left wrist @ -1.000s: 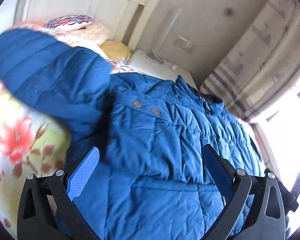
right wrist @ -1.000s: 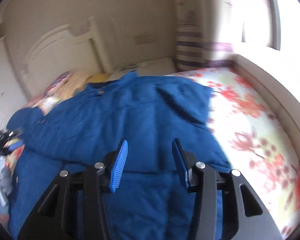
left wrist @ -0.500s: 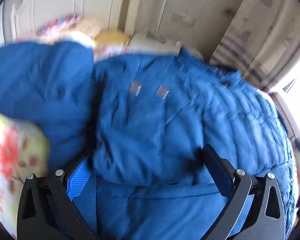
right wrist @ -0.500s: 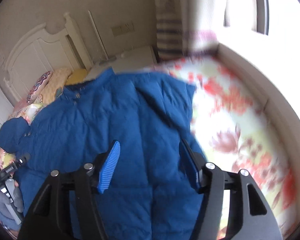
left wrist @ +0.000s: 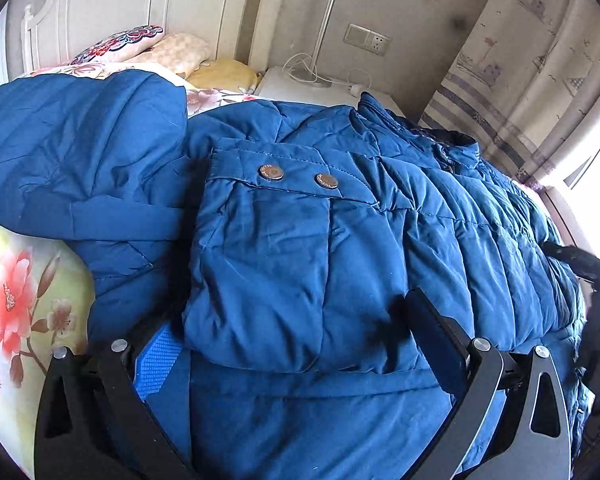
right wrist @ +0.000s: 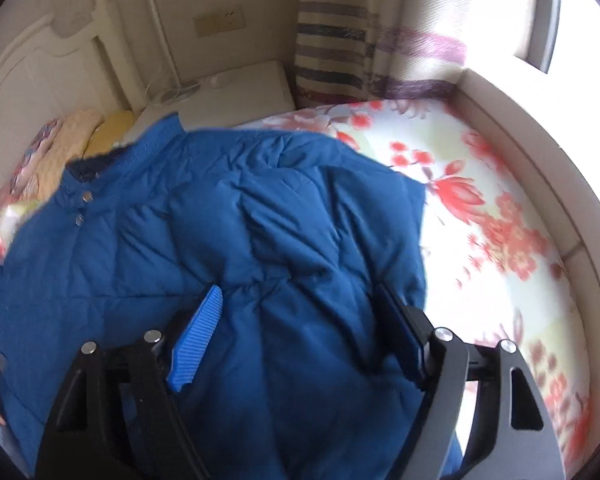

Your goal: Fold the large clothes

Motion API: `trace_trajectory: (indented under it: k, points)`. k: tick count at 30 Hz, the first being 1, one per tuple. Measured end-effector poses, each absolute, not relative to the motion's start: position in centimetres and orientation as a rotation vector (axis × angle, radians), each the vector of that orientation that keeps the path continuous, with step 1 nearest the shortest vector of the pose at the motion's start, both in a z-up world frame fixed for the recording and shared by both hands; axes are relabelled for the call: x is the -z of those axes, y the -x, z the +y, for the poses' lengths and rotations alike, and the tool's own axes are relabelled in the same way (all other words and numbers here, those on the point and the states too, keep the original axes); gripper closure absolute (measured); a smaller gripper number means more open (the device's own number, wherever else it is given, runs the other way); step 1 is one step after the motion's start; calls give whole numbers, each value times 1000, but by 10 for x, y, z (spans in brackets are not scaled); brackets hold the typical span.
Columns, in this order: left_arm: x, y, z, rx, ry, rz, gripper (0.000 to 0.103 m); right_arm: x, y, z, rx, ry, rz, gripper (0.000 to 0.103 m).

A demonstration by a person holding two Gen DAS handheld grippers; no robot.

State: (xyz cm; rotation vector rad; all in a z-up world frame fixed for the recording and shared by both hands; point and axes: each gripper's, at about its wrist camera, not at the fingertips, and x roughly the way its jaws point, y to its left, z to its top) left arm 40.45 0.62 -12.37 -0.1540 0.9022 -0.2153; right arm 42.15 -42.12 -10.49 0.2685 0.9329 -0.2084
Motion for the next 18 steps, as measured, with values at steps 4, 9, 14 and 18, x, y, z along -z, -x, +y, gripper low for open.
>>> trace_trajectory:
  k: [4, 9, 14, 18]
  points:
    - [123, -405, 6, 218, 156, 903, 5, 73, -389, -363, 65, -169, 833, 23]
    - [121, -404, 8, 237, 176, 900, 5, 124, -391, -296, -54, 33, 977, 13]
    - [91, -388, 94, 195, 463, 782, 5, 128, -392, -310, -53, -28, 946, 11]
    - [85, -385, 220, -25, 752, 675, 5, 123, -381, -304, -40, -8, 936, 11]
